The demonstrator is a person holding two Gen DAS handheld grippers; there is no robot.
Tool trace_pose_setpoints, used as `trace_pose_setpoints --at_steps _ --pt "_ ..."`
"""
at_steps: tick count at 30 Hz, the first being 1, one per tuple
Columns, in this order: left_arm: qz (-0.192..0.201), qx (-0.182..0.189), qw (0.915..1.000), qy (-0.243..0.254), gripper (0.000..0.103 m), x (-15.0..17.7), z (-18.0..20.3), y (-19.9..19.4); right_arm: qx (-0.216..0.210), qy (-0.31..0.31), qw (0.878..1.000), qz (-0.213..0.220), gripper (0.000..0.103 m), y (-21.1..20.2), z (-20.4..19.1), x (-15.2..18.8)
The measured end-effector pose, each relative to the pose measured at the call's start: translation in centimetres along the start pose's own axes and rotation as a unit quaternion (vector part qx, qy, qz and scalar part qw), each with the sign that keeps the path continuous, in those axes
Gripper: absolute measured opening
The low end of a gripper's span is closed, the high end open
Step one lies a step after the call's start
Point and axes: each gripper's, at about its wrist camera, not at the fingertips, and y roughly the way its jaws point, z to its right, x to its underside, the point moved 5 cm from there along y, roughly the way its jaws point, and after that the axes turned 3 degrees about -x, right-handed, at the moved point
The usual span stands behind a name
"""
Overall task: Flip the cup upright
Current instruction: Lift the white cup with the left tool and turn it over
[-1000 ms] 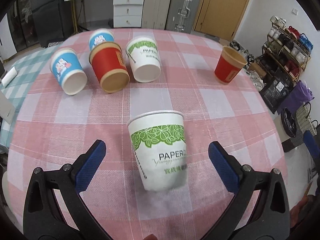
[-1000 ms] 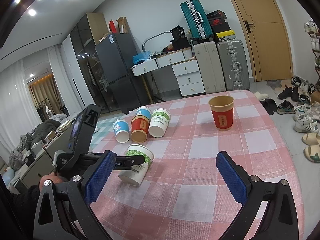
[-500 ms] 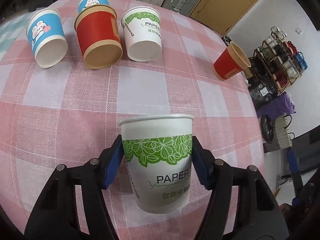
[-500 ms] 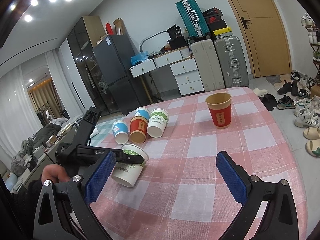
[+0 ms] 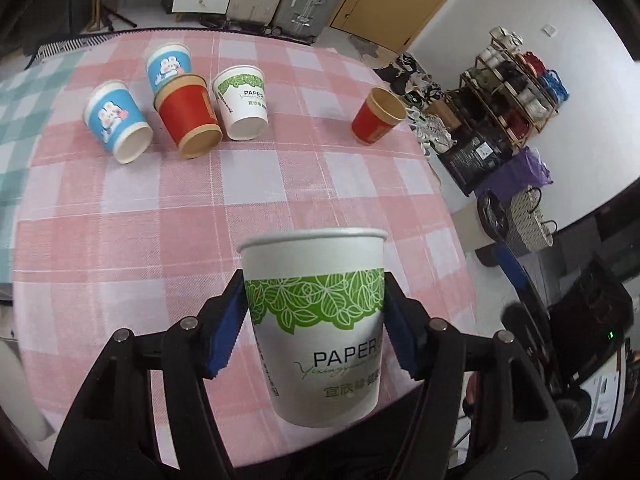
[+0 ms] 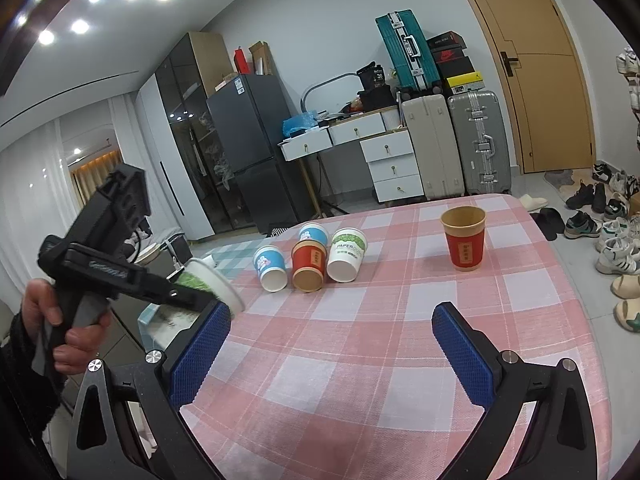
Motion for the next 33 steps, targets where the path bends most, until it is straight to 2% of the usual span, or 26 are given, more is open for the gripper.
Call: trace_pose_setpoints --at_steps 5,7,9,13,16,19,22,26,30,33 --pt "-0.006 -0.001 1.0 0.005 0.062 4.6 -0.7 -4.5 -0.002 -0.005 1.0 -0.002 0.103 0.0 -0.7 0.2" --pt "-0.008 0.001 1.0 -0.002 0.062 6.3 -1.2 -5.1 -0.001 -0.007 1.0 -0.005 0.103 -0.2 -0.8 0.4" --pt "-0.012 0.007 0.9998 -0.016 0.062 8.0 -2.0 -5.0 -0.001 -0.006 1.0 -0.008 0.103 -0.1 -1.0 0.6" --pt "-0.029 0.018 0.9973 -0.066 0.062 11.3 -4.4 -2.3 0.005 -0.012 1.0 -0.012 0.103 0.1 -1.1 0.6" --pt "-0.04 0.004 0.9954 -0.086 0.062 13.0 -5.9 -0.2 0.006 -0.011 1.0 -0.014 0.103 0.2 -1.2 0.7" --pt "-0.034 -0.037 0.9957 -0.078 0.063 13.7 -6.4 1.2 0.003 -0.011 1.0 -0.016 0.103 0.3 -1.3 0.7" --pt "-0.028 -0.049 0.9947 -0.087 0.065 13.9 -7.2 2.4 0.001 -0.016 1.0 -0.02 0.103 0.3 -1.6 0.8" --pt "-0.042 -0.089 0.9914 -0.086 0.066 14.1 -8.2 4.3 0.001 -0.023 1.0 -0.02 0.103 0.2 -2.0 0.9" --pt "-0.027 -0.089 0.9926 -0.078 0.079 13.9 -8.0 4.0 -0.001 -0.024 1.0 -0.019 0.103 0.2 -2.3 0.7" --pt "-0.006 -0.104 0.9917 -0.076 0.08 13.6 -8.3 3.2 -0.004 -0.028 0.999 -0.015 0.103 -0.1 -2.8 0.6"
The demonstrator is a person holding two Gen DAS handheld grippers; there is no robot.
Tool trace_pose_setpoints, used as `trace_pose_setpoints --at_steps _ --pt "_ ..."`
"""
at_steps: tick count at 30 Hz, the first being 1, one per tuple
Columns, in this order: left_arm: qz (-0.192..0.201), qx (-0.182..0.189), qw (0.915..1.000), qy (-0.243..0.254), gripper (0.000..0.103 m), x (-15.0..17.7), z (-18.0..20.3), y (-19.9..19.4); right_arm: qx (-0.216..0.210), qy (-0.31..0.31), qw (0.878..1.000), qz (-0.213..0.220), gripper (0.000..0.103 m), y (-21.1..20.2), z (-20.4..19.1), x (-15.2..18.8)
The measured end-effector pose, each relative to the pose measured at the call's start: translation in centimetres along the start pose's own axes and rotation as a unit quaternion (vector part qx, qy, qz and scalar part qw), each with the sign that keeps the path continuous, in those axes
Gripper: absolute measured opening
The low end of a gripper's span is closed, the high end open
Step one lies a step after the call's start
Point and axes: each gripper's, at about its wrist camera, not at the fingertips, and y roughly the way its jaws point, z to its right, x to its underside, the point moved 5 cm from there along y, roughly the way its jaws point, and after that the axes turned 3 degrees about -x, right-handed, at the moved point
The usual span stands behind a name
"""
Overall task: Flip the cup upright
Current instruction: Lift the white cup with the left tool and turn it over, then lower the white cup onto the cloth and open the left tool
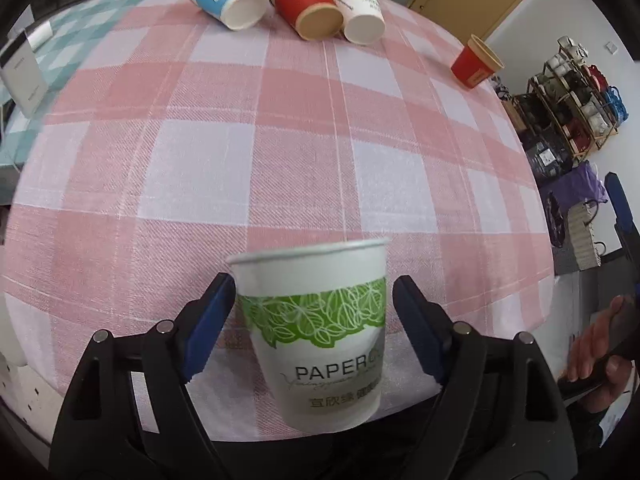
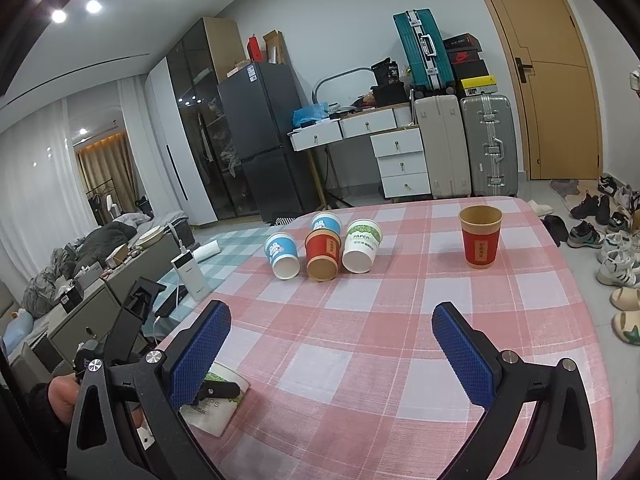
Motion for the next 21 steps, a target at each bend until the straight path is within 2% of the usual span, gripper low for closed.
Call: trace_pose_setpoints --at_steps 5,8,11,14,15,16,21 --pt "0.039 -0.003 0.9992 -0.002 0.08 -0.8 -0.1 -2.2 -0.006 -0.009 1.0 0.002 0.103 -0.3 -0.9 -0.3" --pt "0.088 -0.013 0.996 0.011 0.08 -1.4 0.3 -5.2 -0.014 -0.01 1.0 0.001 0.103 -0.4 -1.5 -0.6" --pt "0.152 -0.033 0.9876 0.023 0.083 -2.0 0.7 -9.2 -0.026 -0.01 1.0 -0.002 0.103 -0.4 -2.4 -0.6" --pt "0.218 -0.061 0.9736 0.029 0.089 -2.3 0.9 -13.1 -0.043 -0.01 0.999 -0.01 0.103 -0.3 -3.6 -0.4" --pt "0.236 -0.07 0.9688 0.031 0.096 -2.2 0.9 -14.2 -0.051 -0.008 0.999 -0.014 0.103 -0.3 -4.1 -0.2" --pt "0.249 -0.076 0.965 0.032 0.102 -2.0 1.0 -15.0 -0.057 -0.006 0.998 -0.016 0.103 -0.3 -4.5 -0.1" --pt "0.266 -0.092 0.9587 0.042 0.102 -0.6 1.4 -17.3 -0.084 0.0 0.996 -0.021 0.103 -0.4 -6.7 0.5"
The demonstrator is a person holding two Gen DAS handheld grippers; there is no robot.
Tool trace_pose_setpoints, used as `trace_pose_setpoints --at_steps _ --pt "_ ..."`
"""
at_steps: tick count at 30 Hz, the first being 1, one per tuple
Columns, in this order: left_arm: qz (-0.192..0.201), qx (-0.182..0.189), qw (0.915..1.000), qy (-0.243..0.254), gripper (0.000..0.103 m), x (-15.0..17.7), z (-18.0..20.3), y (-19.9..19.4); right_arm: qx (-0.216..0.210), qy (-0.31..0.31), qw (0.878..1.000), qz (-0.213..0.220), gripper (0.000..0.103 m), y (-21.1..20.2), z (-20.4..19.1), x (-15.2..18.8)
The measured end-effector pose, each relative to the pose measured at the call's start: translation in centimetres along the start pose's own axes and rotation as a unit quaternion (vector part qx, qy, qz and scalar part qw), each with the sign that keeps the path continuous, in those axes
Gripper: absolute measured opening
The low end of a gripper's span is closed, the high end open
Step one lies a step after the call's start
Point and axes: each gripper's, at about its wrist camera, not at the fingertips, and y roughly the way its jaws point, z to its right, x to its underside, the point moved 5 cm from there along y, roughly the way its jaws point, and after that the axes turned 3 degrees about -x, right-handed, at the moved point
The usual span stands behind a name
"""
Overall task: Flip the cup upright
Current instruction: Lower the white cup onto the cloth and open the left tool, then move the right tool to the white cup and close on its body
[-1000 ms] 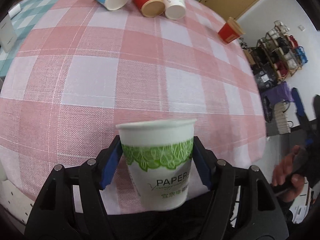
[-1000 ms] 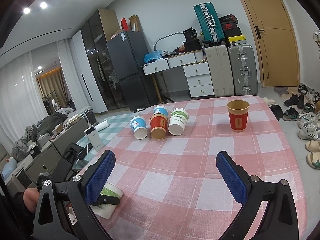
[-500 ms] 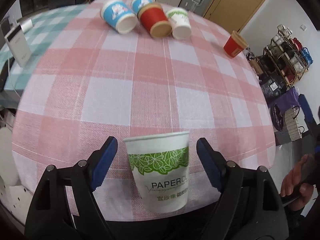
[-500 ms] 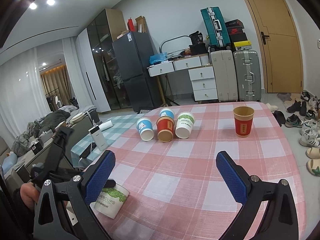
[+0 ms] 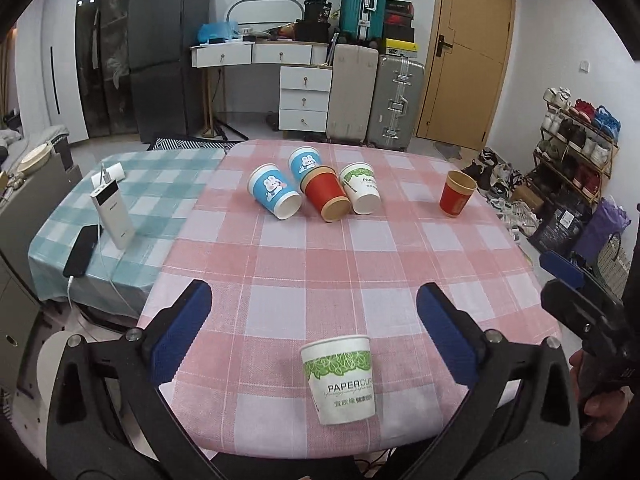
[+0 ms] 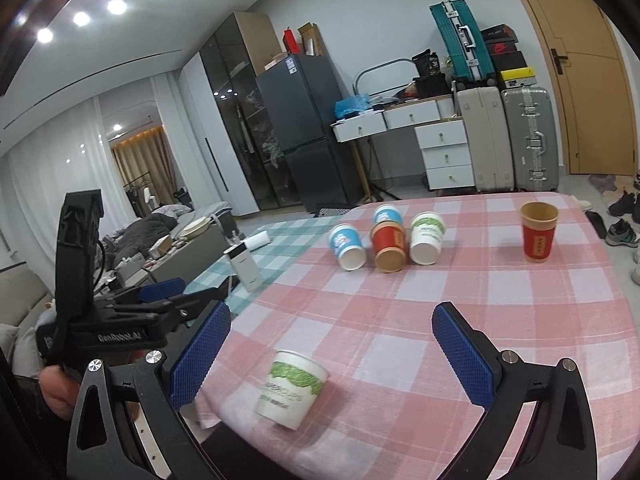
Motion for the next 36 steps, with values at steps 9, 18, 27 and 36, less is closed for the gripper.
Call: trace_pose_setpoints --at_steps 9,18,27,36 --pt "0.001 -0.023 0.9996 -0.015 0.102 2.8 -1.5 -2.0 -0.004 -0.005 0.999 -0.036 0.103 1.8 -2.4 1.2" --pt "0.002 -0.035 0.9984 -0.044 0.102 4.7 -4.9 -2.6 0.016 0.001 0.985 -0.17 0.103 7.0 -2.5 2.1" --pt "0.006 -0.046 0.9965 -0.069 0.102 6.5 -9.3 -3.1 -0.02 0.089 0.932 -0.351 0.103 13.8 -1.3 5.0" --pt "-0.014 -0.055 0.9921 -0.111 0.102 9.1 -13.5 -2.0 -0.022 0.104 0.873 -0.476 0.103 20.6 -1.5 8.4"
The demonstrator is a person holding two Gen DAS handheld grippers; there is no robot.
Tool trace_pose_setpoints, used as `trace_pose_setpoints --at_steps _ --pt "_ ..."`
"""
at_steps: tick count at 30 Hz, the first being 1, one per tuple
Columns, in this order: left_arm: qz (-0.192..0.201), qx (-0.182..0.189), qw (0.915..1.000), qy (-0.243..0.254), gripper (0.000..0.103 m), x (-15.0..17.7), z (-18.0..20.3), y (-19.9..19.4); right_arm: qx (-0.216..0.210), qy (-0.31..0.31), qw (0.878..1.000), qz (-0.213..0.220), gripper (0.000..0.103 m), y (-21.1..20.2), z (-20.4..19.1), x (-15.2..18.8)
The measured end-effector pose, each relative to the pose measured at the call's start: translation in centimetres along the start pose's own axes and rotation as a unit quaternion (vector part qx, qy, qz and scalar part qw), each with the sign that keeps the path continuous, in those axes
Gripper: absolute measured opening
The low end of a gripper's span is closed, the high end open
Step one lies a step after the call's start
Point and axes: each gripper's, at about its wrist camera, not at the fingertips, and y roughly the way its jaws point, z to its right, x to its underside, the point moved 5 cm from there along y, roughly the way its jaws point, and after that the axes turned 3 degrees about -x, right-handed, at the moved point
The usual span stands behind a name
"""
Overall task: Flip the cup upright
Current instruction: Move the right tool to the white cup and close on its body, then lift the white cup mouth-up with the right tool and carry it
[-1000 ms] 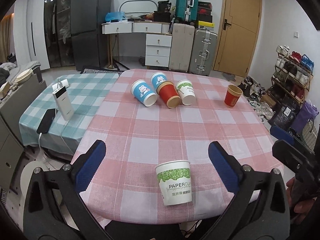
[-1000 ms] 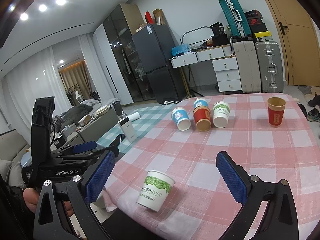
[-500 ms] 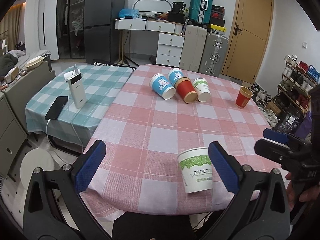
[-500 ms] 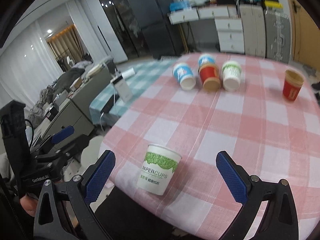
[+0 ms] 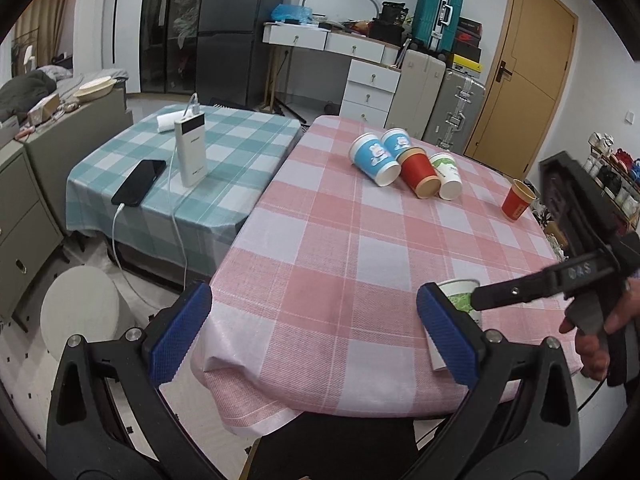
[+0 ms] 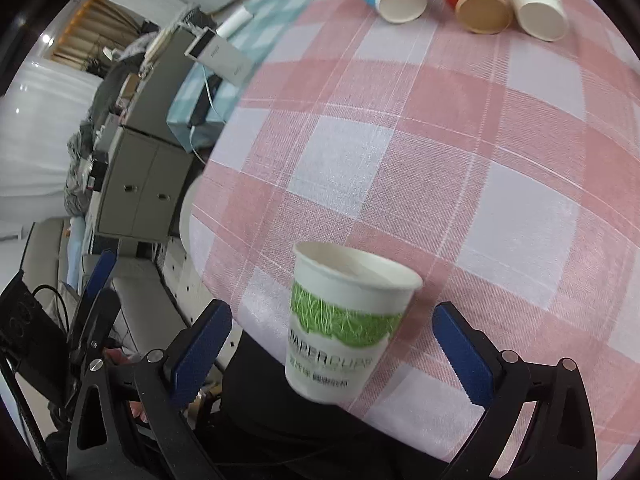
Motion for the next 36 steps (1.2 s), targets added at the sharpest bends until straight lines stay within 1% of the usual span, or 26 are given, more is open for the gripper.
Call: trace_pose_setpoints --at_steps 1,3,5,6,7,9,10,12,16,19,22,26,28,31,33,36 --pt "-0.003 0.0 1.0 -0.003 0.102 0.2 -0.3 0.2 0.004 0.006 1.0 -0.009 0.103 0.5 0.2 -0.2" --pt "-0.008 -0.001 0.9999 -0.007 0.102 0.4 -0.8 0.6 0.001 0.014 1.0 -0.019 0.097 1.2 0.3 -0.5" --pt "-0.012 -0.002 0.9999 -0.008 0.102 0.7 -1.2 0.7 0.0 0.01 0.999 -0.038 0.065 2.0 0.1 -0.5" --pt "-0.013 -0.003 0.9999 -0.009 0.102 0.7 -1.4 0.8 -0.003 0.01 0.999 -0.039 0.066 2.2 0.1 -0.5" --pt "-0.013 -0.003 0.9999 -0.01 0.102 0.8 -1.5 0.9 -0.009 0.012 0.999 -0.034 0.063 2.2 0.2 -0.6" --pt "-0.012 -0.002 0.9998 -0.013 0.102 0.8 -1.6 1.0 -0.026 0.027 0.999 -0.005 0.061 1.1 0.7 -0.9" --pt "-0.014 -0.001 0.9998 -0.015 0.102 0.9 -1.6 1.1 -0.037 0.026 0.999 0.003 0.061 0.8 0.7 -1.0" --pt "-0.015 0.001 0.9997 -0.017 0.102 1.0 -1.6 1.3 -0.042 0.024 0.998 0.027 0.061 -0.1 0.9 -1.1" --pt "-0.018 0.004 0.9998 -0.009 0.102 0.8 -0.8 1.6 -0.061 0.024 0.996 0.054 0.061 -1.5 1.5 -0.5" --pt "-0.018 0.008 0.9998 0.0 0.102 0.4 0.2 2.0 -0.07 0.032 0.993 0.089 0.061 -3.2 2.5 0.3" --pt "-0.02 0.018 0.9996 0.007 0.102 0.0 1.8 2.5 -0.077 0.03 0.987 0.138 0.061 -5.2 3.6 1.5" --pt "-0.029 0.037 0.9987 0.022 0.102 -0.5 4.4 3.6 -0.08 0.027 0.973 0.213 0.061 -8.7 5.4 3.2" --pt "-0.034 0.046 0.9978 0.032 0.102 -0.8 6.0 4.4 -0.082 0.031 0.964 0.249 0.061 -10.2 6.4 3.9" --pt "-0.039 0.057 0.9966 0.045 0.102 -1.5 8.5 5.8 -0.06 0.022 0.952 0.299 0.061 -12.3 7.3 5.0" --pt "-0.041 0.07 0.9955 0.049 0.102 -2.1 10.2 6.8 -0.044 0.009 0.939 0.342 0.061 -13.8 7.7 5.9" --pt "-0.04 0.081 0.994 0.061 0.102 -2.8 12.7 7.9 -0.02 -0.007 0.919 0.394 0.061 -16.0 8.3 7.4"
